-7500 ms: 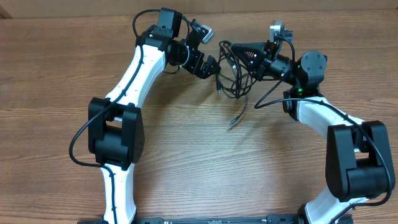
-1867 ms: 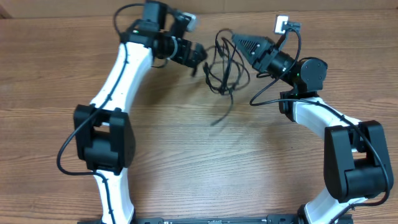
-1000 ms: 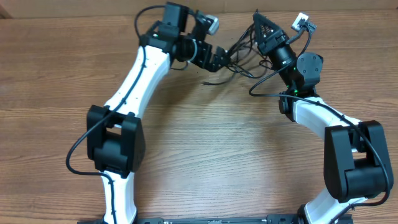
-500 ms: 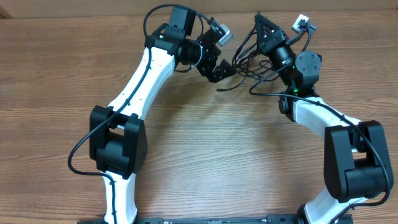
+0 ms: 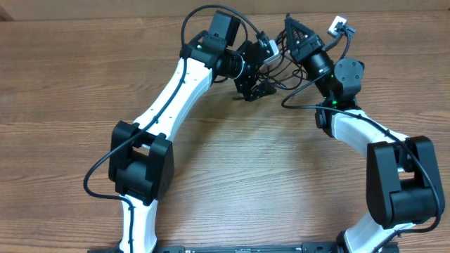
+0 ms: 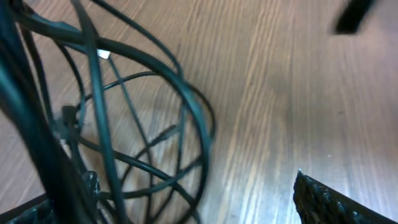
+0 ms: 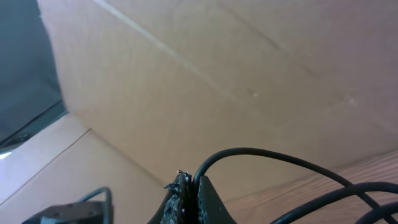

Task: Untangle cables
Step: 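Grasp cables with the left gripper and lift them up, then pull the cables left with the left gripper, away from the right gripper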

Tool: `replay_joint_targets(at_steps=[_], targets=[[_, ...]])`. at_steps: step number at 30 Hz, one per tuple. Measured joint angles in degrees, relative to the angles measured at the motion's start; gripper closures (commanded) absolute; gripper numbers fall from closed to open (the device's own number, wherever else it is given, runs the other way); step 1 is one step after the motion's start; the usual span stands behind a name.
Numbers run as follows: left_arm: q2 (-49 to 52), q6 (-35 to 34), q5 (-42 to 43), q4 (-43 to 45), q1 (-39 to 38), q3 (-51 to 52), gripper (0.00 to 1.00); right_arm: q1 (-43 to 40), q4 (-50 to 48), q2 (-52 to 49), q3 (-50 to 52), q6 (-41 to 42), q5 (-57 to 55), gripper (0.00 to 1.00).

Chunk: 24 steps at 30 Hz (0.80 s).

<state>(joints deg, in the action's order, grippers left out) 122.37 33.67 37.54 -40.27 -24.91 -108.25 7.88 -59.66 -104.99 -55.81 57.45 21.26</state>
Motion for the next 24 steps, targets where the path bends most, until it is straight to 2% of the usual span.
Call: replay_joint_targets(at_steps=[5, 6, 7, 8, 9, 10, 17, 20, 21, 22, 23, 24], targets=[[0.0, -0.2, -4.8, 1.7, 0.0, 0.0, 0.00, 0.0, -1.9, 0.0, 0.0, 0.8, 4.3, 0.96], [0.0, -0.3, -5.6, 2.3, 0.0, 0.0, 0.05, 0.0, -1.9, 0.0, 0.0, 0.8, 5.1, 0.96], [0.0, -0.8, -6.2, 3.0, 0.0, 0.0, 0.26, 0.0, -1.9, 0.0, 0.0, 0.9, 5.7, 0.96], [0.0, -1.2, -6.6, 3.5, 0.0, 0.0, 0.53, 0.0, -1.9, 0.0, 0.0, 0.9, 6.3, 0.96], [0.0, -1.3, -6.8, 4.0, 0.0, 0.0, 0.92, 0.0, -2.0, 0.0, 0.0, 0.9, 6.8, 0.96], [0.0, -1.5, -7.1, 4.5, 0.0, 0.0, 0.96, 0.0, -1.9, 0.0, 0.0, 1.0, 7.1, 0.96], [0.0, -4.2, -7.6, 5.3, 0.0, 0.0, 0.96, 0.0, -2.0, 0.0, 0.0, 1.0, 8.8, 0.96], [0.0, -5.4, -6.1, 3.6, 0.0, 0.0, 0.96, -0.2, -0.8, 0.0, 0.0, 1.1, 8.7, 0.91], [0.0, -5.9, -5.6, 2.9, 0.0, 0.0, 0.96, -0.3, 0.1, 0.0, 0.0, 1.0, 8.7, 0.88], [0.0, -6.7, -5.2, 2.1, 0.1, 0.0, 0.96, -0.3, 1.0, 0.0, 0.0, 1.1, 8.5, 0.80], [0.0, -7.6, -4.9, 1.4, 0.2, 0.0, 0.96, -0.6, 2.7, 0.0, 0.0, 0.9, 8.5, 0.66], [-0.1, -8.5, -4.7, 0.8, 0.3, 0.0, 0.96, -0.7, 3.6, 0.0, 0.0, 1.2, 8.3, 0.47]])
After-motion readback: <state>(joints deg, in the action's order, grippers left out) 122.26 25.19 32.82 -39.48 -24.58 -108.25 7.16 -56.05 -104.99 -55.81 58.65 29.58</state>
